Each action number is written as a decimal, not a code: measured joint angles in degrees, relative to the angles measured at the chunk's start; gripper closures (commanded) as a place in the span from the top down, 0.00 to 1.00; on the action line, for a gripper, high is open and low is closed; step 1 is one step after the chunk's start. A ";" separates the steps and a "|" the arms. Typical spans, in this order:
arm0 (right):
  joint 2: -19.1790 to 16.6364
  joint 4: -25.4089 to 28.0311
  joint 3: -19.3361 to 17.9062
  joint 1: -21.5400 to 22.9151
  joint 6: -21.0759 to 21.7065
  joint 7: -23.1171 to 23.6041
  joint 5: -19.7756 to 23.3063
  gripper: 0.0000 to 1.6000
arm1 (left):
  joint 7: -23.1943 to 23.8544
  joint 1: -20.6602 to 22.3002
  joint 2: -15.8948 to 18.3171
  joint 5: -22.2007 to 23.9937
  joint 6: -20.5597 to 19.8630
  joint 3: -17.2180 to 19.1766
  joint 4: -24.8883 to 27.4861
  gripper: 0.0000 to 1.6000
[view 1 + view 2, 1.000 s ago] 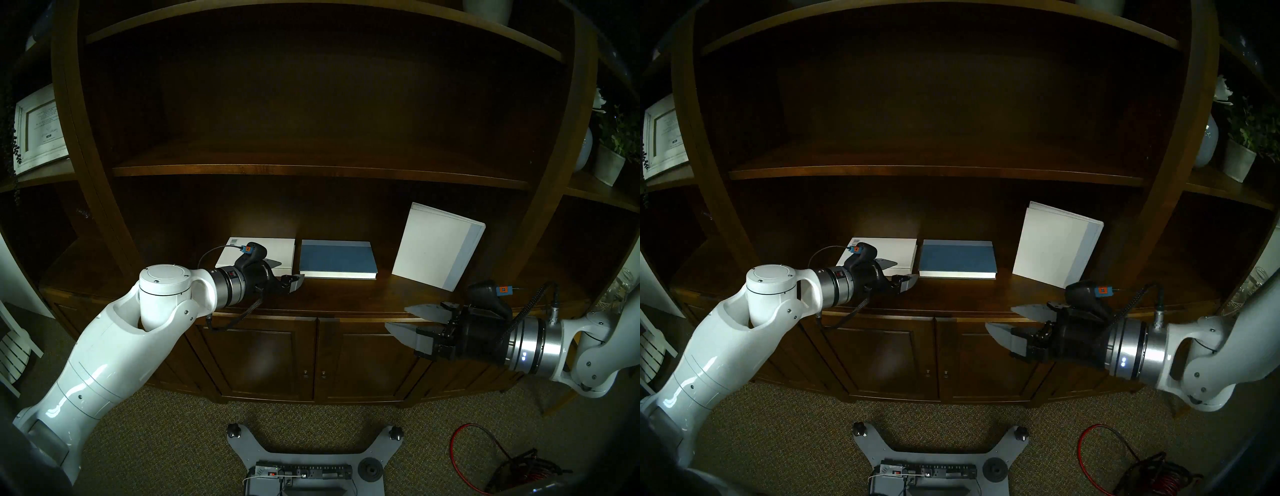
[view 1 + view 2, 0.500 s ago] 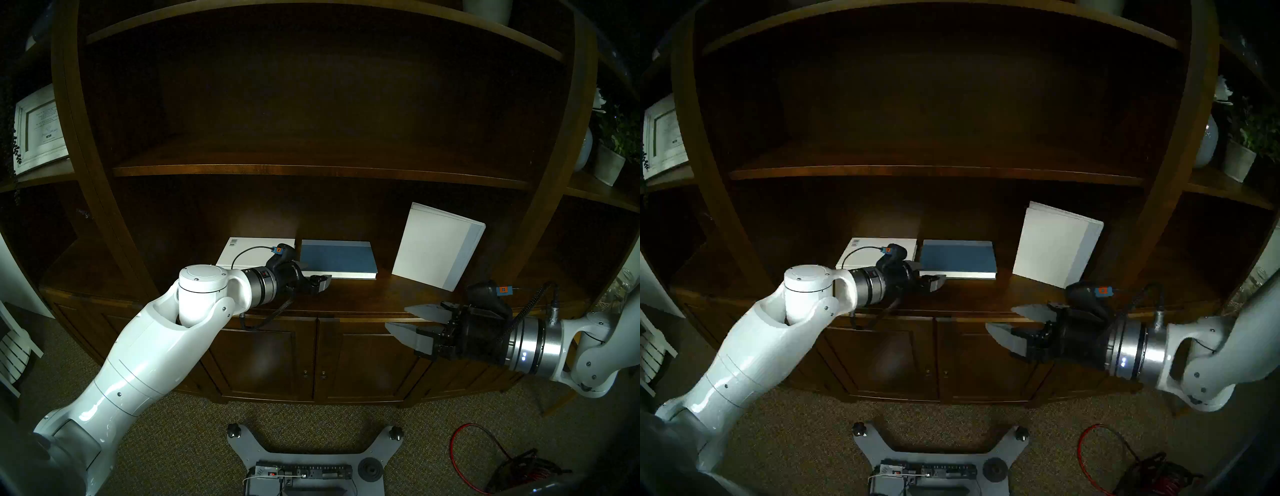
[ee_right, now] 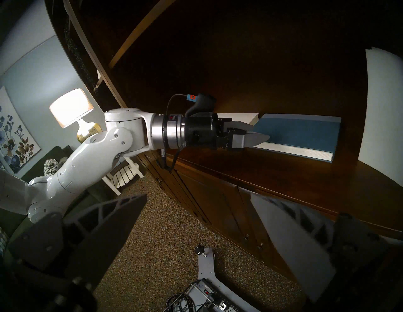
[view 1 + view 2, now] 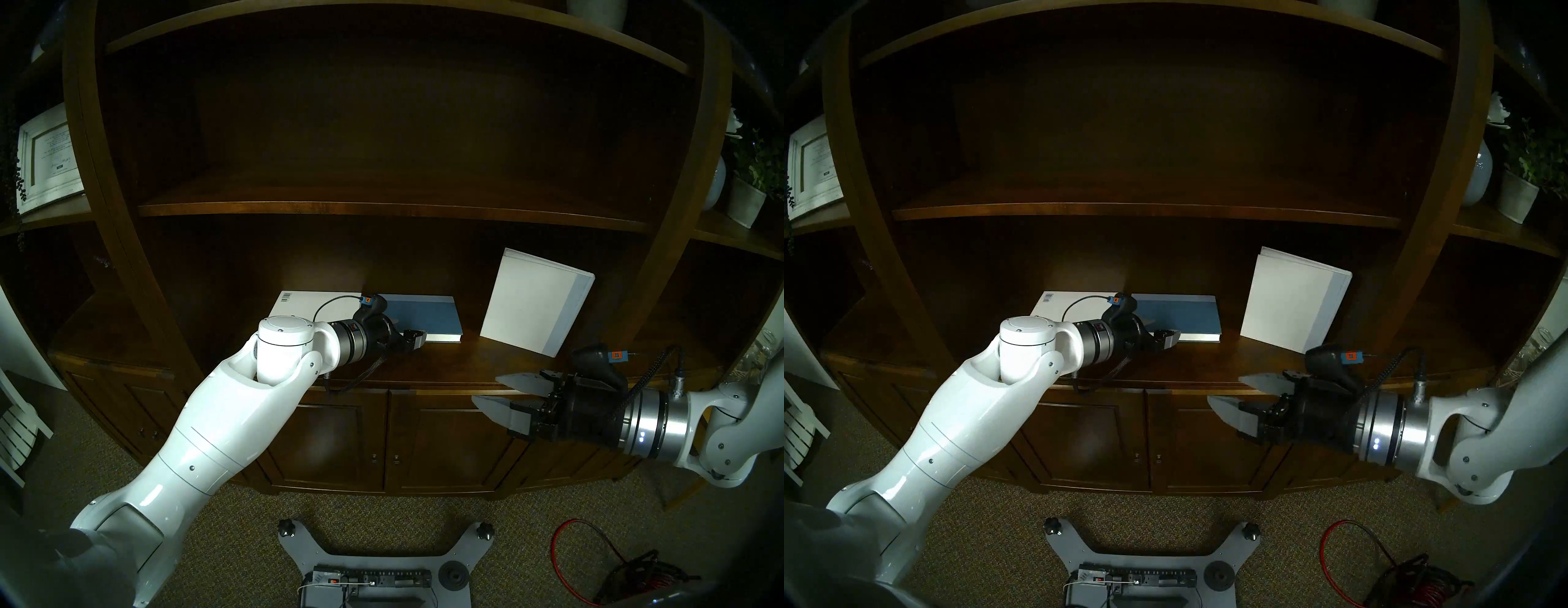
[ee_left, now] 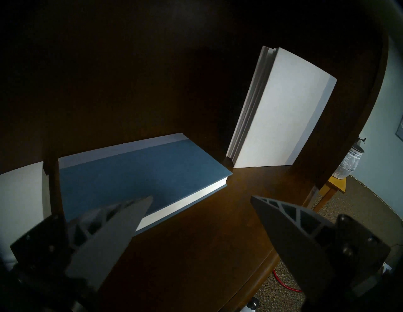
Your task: Close the books and align them horizontally on the shelf
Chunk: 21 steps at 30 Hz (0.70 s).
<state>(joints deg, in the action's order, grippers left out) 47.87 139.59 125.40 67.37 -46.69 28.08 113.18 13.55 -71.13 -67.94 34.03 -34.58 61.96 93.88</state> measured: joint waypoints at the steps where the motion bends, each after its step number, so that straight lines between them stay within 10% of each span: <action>1: 0.00 0.00 0.00 0.00 0.00 0.00 0.00 1.00 | 0.03 0.36 -0.49 -0.23 -0.07 0.00 -0.54 1.00; 21: -0.03 -0.03 0.00 -0.03 0.01 0.00 0.00 1.00 | 1.68 7.60 -10.10 -4.39 -1.49 -2.79 -10.35 1.00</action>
<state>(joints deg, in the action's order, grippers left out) 47.83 139.56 125.40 67.34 -46.69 28.08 113.18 15.23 -63.52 -78.04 29.64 -36.07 59.17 83.53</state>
